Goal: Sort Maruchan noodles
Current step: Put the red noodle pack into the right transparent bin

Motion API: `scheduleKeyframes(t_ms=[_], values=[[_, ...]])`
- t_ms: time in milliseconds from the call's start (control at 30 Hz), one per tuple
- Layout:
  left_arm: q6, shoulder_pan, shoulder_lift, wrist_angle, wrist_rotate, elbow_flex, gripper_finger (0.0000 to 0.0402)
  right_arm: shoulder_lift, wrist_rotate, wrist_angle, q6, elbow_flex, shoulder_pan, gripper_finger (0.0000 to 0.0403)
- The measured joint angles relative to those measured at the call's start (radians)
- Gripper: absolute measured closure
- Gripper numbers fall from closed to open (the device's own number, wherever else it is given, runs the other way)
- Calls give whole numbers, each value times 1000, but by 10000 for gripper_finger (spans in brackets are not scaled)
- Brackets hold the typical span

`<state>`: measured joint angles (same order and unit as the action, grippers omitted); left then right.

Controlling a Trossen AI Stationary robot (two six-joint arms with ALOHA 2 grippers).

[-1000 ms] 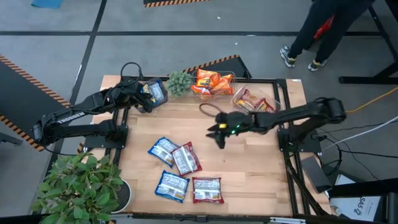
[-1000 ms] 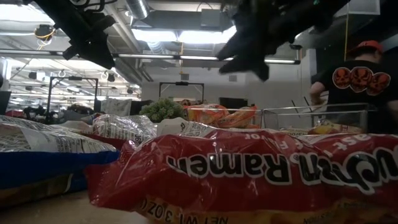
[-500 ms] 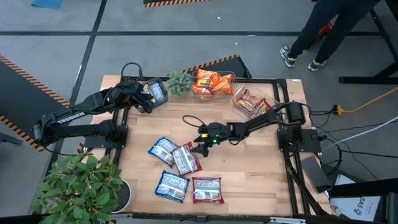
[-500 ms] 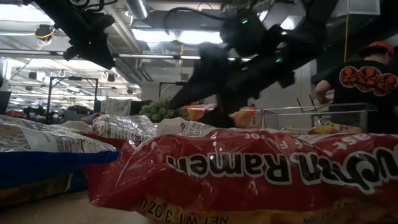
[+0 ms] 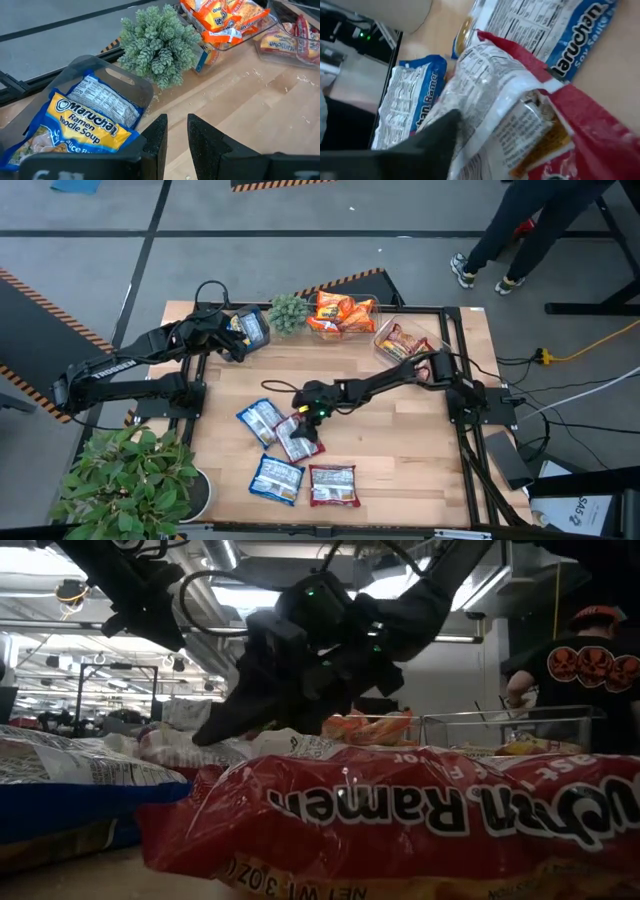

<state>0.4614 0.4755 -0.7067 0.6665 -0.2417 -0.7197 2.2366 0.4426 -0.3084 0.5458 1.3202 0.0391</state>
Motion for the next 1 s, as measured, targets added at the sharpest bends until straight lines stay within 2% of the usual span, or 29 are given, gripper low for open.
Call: scheduleKeyframes(t_ms=[233, 267, 400, 567, 733, 1000], values=[[0, 0, 0, 0, 0, 0, 333, 6, 62, 33, -10, 16, -11, 361], [0, 0, 0, 0, 0, 0, 333, 4, 80, 35, -7, 16, -16, 379], [-1, 0, 0, 0, -3, 0, 333, -19, 106, 86, 27, 12, -26, 377], [-1, 0, 0, 0, -3, 0, 333, -112, 59, 186, -39, 10, -35, 395], [-1, 0, 0, -1, -3, 0, 333, -247, -114, 379, -165, 12, -41, 396], [-1, 0, 0, -4, -4, 0, 333, -535, -553, 806, -354, 12, -41, 397]])
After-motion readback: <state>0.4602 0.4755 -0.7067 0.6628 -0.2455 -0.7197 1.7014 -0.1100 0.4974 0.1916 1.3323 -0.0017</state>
